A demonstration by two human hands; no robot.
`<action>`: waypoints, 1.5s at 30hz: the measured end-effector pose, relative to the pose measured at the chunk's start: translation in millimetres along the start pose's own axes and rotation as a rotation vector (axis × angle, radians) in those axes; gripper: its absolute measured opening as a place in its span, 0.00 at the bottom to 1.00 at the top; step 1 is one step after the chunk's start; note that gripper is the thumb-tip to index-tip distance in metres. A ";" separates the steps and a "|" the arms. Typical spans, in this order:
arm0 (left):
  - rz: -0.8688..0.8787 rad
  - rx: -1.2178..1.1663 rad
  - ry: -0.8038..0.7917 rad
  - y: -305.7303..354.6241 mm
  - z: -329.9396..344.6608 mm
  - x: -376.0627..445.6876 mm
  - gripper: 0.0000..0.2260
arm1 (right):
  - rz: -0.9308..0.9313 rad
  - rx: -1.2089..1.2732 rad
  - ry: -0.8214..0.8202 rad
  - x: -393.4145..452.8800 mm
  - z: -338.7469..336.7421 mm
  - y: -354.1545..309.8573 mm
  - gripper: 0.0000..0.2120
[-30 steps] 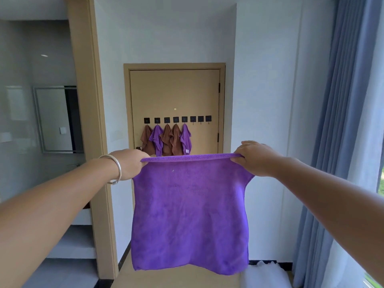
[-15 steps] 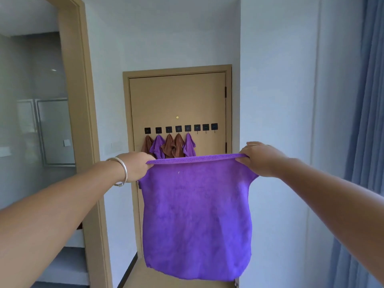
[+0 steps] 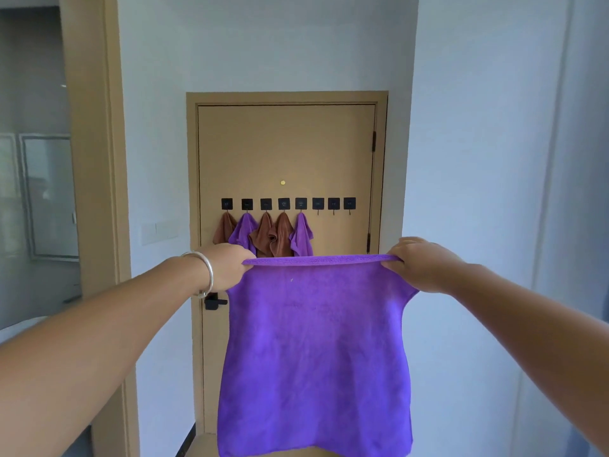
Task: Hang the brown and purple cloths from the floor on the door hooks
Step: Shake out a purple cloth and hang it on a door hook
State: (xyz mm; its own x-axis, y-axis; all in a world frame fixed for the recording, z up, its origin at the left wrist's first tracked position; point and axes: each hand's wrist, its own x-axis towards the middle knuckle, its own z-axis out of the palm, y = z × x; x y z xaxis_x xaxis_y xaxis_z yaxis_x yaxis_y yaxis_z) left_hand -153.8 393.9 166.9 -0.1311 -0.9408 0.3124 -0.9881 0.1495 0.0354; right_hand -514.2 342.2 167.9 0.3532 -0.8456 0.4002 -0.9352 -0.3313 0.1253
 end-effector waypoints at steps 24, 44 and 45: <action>0.044 0.007 0.174 -163.2 136.3 334.8 0.24 | 0.015 -0.006 0.015 348.8 159.5 17.6 0.14; 0.169 0.108 0.226 -177.0 218.6 642.1 0.28 | 0.089 0.165 0.094 628.9 290.4 129.1 0.12; 0.218 0.127 0.217 -180.5 222.1 655.3 0.33 | 0.114 0.168 0.103 639.7 295.1 129.6 0.12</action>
State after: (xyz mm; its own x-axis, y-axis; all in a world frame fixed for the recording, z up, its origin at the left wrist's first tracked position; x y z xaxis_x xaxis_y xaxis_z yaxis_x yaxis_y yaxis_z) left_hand -79.1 -317.1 154.4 -0.3335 -0.8023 0.4951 -0.9427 0.2878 -0.1687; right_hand -401.6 -365.2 172.2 0.2330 -0.8371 0.4950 -0.9482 -0.3087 -0.0757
